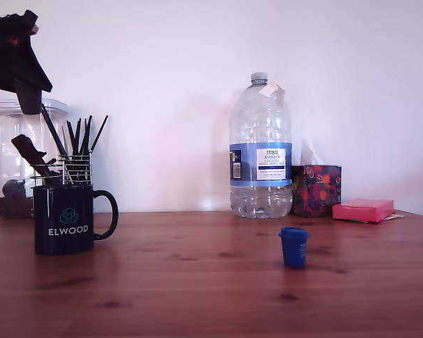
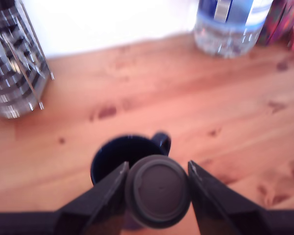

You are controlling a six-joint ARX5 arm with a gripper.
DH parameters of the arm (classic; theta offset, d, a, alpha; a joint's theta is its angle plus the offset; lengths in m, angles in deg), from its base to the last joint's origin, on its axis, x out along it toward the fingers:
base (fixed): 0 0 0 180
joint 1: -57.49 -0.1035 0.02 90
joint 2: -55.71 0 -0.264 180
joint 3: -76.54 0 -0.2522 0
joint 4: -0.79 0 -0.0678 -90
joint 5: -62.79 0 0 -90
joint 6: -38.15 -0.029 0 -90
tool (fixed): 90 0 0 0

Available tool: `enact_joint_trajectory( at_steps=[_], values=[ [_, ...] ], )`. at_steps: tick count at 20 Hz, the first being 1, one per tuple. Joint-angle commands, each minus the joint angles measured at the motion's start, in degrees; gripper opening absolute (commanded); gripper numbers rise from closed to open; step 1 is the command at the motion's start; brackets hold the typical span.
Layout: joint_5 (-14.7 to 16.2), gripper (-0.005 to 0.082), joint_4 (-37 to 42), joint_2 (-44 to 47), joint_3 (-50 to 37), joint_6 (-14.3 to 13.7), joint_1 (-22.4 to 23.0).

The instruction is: Pick up the coffee capsules from the table one by one and drop them inside the nearest coffee cup

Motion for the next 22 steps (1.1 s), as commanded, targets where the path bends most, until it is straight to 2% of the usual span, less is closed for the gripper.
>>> enact_joint_trajectory(
  at_steps=[1, 4, 12, 22],
  values=[
    [0.09, 0.0251, 0.90, 2.93, 2.14, 0.11, -0.17],
    [0.07, 0.0251, -0.46, 8.39, 6.64, 0.11, -0.17],
    [-0.13, 0.0251, -10.03, 20.98, 20.61, 0.09, -0.17],
    [-0.15, 0.0251, -15.80, 22.73, 21.81, 0.11, -0.13]
  ],
)
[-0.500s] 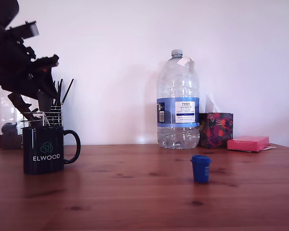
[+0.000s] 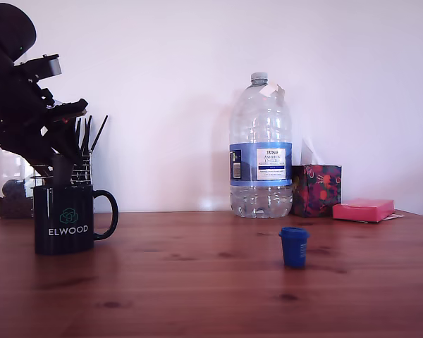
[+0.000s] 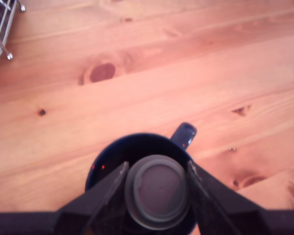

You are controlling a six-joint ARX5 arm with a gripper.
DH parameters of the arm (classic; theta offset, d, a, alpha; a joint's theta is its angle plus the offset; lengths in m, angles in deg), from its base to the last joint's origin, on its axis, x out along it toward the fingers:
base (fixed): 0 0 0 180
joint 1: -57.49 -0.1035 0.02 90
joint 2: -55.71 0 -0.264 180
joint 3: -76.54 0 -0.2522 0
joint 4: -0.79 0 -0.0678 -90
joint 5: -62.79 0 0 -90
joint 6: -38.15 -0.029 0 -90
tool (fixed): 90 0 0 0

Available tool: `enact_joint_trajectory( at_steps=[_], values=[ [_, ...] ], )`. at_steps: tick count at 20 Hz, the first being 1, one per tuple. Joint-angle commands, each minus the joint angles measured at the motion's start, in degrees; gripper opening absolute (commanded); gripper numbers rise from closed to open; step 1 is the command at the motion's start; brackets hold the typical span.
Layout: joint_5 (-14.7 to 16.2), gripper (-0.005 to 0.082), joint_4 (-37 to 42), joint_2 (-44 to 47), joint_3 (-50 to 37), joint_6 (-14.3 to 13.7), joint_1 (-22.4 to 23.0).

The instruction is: Pick up the coffee capsules from the table one by one and drop them inside the nearest coffee cup

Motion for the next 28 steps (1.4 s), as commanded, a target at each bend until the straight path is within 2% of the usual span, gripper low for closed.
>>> enact_joint_trajectory(
  at_steps=[1, 15, 16, 19, 20, 25, 27, 28],
  values=[
    [0.07, 0.0251, -0.55, 0.66, 0.31, 0.00, -0.07],
    [0.02, 0.0257, 0.20, 0.66, 0.31, -0.07, -0.07],
    [0.02, 0.0284, 0.44, 0.66, 0.31, -0.07, -0.07],
    [0.04, 0.0544, 1.14, 0.66, 0.31, -0.04, -0.07],
    [0.04, 0.0584, 1.29, 0.66, 0.31, -0.04, -0.07],
    [0.04, 0.0582, 1.36, 0.66, 0.31, -0.04, -0.07],
    [0.07, 0.0517, 1.44, 0.57, 0.33, -0.04, -0.07],
    [0.07, 0.0447, 1.55, 0.55, 0.33, -0.07, -0.07]
  ],
)
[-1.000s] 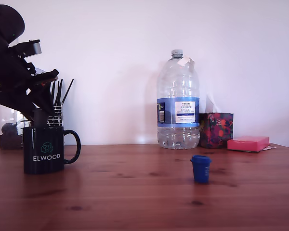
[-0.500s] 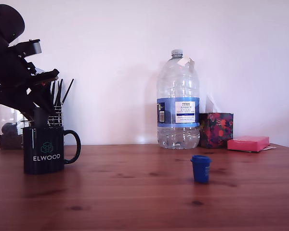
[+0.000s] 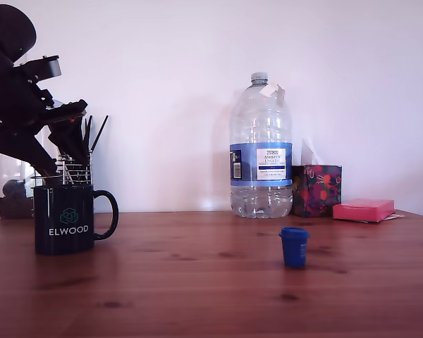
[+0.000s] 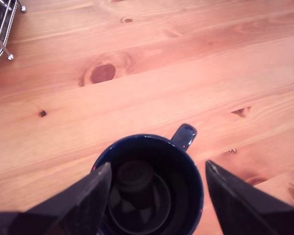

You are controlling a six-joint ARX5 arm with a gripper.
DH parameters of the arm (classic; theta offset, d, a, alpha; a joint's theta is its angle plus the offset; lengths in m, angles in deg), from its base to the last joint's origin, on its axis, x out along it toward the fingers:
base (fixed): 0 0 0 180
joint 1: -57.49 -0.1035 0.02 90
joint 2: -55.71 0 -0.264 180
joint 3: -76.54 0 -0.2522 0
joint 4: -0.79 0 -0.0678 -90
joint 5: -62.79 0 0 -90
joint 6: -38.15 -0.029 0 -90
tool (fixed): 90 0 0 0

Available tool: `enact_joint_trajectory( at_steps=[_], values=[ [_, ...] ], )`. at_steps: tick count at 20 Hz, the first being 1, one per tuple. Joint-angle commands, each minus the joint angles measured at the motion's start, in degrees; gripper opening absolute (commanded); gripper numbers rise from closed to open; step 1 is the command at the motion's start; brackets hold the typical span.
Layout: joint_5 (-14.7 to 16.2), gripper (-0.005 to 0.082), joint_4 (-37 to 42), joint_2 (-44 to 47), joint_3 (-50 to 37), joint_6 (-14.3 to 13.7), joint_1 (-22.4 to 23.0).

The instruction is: Pick up the coffee capsules from the table one by one and drop them inside the nearest coffee cup

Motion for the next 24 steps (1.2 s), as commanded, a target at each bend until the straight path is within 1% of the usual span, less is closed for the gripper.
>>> enact_joint_trajectory(
  at_steps=[1, 2, 4, 6, 12, 14, 16, 18, 21, 23, 24],
  values=[
    [0.07, 0.0360, 0.55, 0.46, 0.33, -0.02, -0.04],
    [0.13, 0.0250, 0.44, 0.44, 0.33, -0.02, -0.04],
    [0.35, -0.0001, 0.22, -0.04, 0.33, -0.07, 0.44],
    [0.31, -0.0019, 0.59, -0.83, 0.33, -0.09, 1.14],
    [0.46, -0.0019, 0.39, -6.67, 0.33, -0.07, 4.68],
    [1.33, -0.0019, -0.07, -9.27, 0.33, -0.04, 6.12],
    [3.15, -0.0019, -0.90, -11.93, 0.26, -0.15, 7.58],
    [4.57, -0.0019, -0.13, -14.73, -0.90, -0.28, 9.07],
    [5.84, -0.0019, 5.53, -19.98, -6.43, -0.22, 11.06],
    [9.70, -0.0019, 12.59, -23.80, -12.48, -0.22, 12.24],
    [11.06, -0.0019, 16.35, -25.59, -15.67, -0.17, 12.90]
  ],
)
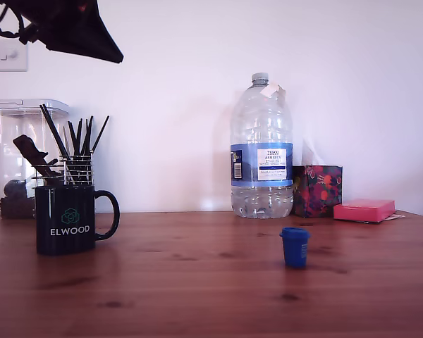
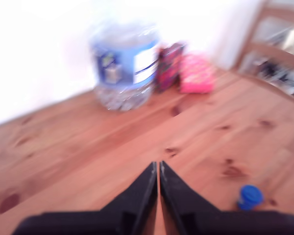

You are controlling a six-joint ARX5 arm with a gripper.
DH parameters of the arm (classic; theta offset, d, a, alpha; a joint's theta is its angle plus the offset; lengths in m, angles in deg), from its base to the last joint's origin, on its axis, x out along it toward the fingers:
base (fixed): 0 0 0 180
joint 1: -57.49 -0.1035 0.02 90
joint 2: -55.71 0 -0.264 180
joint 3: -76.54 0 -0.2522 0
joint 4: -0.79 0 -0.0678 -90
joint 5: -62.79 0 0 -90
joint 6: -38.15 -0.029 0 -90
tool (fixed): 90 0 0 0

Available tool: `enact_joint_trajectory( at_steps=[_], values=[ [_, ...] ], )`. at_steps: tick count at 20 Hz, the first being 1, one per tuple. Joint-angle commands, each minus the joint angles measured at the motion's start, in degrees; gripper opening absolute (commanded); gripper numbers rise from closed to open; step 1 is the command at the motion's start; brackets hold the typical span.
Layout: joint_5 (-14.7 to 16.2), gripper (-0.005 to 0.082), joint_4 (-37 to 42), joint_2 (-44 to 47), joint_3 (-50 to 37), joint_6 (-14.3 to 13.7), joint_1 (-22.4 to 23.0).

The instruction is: Pick up the coffee capsules from the table one by one and drop them inside the nearest coffee cup

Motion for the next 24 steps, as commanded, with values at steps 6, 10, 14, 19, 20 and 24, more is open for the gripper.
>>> enact_joint_trajectory(
  at_steps=[6, 10, 14, 19, 20, 24],
  values=[
    [-0.22, -0.0019, 21.24, -3.91, -18.29, 2.03, 8.66],
    [-6.14, -0.0019, 32.30, -3.37, -25.97, 2.56, 16.50],
    [-9.68, -0.0019, 39.71, -0.90, -30.18, 3.52, 20.65],
    [-9.79, -0.0019, 49.16, 9.42, -30.40, 3.67, 22.40],
    [-9.84, -0.0019, 51.56, 12.28, -30.38, 4.20, 22.69],
    [-9.97, -0.0019, 57.51, 22.29, -30.38, 5.09, 23.58]
  ],
)
